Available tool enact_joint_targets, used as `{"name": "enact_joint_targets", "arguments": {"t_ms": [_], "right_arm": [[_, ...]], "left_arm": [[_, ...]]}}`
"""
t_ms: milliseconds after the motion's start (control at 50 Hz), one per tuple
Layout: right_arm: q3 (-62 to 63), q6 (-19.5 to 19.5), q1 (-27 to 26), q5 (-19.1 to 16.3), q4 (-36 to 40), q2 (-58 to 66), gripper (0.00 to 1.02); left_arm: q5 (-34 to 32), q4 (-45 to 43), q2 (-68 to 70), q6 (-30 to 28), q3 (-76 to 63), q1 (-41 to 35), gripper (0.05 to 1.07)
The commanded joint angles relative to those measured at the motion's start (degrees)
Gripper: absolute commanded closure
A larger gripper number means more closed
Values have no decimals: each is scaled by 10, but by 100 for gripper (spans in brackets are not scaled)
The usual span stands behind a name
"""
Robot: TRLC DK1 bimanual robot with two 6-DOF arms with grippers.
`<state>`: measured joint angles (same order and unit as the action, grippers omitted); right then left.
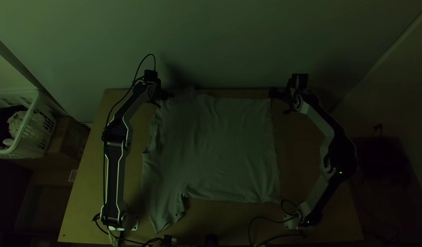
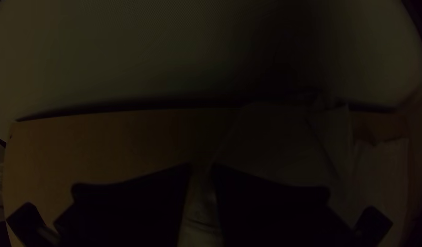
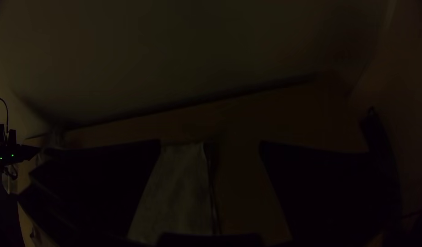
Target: Fold the t-shirt
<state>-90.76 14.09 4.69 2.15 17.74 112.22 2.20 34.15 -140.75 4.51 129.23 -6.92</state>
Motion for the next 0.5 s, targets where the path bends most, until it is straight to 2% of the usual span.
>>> {"name": "enact_joint_targets", "arguments": {"t_ms": [0, 480], "right_arm": [[-31, 26, -5, 5, 20, 34, 4], [-142, 48, 0, 5, 116, 123, 5]], "left_arm": [[-8, 29, -17, 15, -2, -11, 105], [-25, 36, 15, 27, -2, -20, 105]]}}
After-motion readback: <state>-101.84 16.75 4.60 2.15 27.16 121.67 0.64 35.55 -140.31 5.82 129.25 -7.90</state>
